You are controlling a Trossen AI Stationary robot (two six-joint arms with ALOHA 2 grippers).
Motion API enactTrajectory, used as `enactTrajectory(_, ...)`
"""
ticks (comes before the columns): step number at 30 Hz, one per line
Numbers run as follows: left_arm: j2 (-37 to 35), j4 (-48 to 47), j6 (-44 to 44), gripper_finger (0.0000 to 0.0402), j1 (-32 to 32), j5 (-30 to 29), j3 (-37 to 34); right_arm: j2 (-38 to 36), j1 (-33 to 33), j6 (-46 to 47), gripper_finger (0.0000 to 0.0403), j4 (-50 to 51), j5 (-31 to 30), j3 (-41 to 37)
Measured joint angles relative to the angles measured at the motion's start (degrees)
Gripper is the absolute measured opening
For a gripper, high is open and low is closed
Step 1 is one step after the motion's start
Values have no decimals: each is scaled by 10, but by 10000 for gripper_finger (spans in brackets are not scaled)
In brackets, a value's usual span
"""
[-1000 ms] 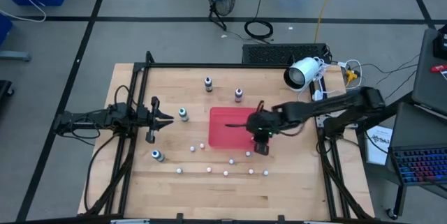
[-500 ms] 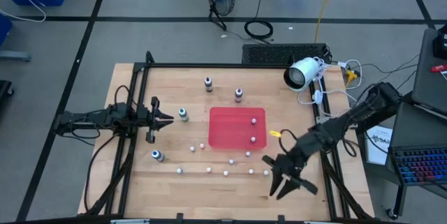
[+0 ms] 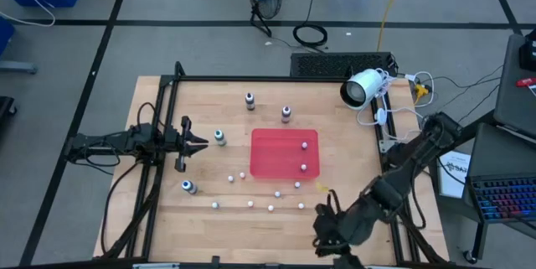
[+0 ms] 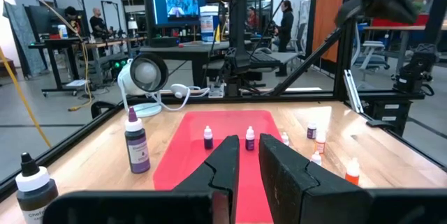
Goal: Pick & Place food coloring
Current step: Put the small purple food coloring bottle into the red bin
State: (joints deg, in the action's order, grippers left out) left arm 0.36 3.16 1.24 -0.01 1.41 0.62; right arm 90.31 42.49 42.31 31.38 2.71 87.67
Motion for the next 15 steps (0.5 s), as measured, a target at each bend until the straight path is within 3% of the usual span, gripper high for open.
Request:
enactTrajectory(8, 0, 0, 0, 61, 0, 0, 0, 47, 14, 200, 1, 141, -39, 5)
enactTrajectory(11, 0, 0, 0, 61, 0, 0, 0, 77, 16, 239, 1, 189, -12, 5)
enactTrajectory(15, 0, 0, 0, 61, 0, 0, 0, 111, 10, 248, 1, 243, -23, 5)
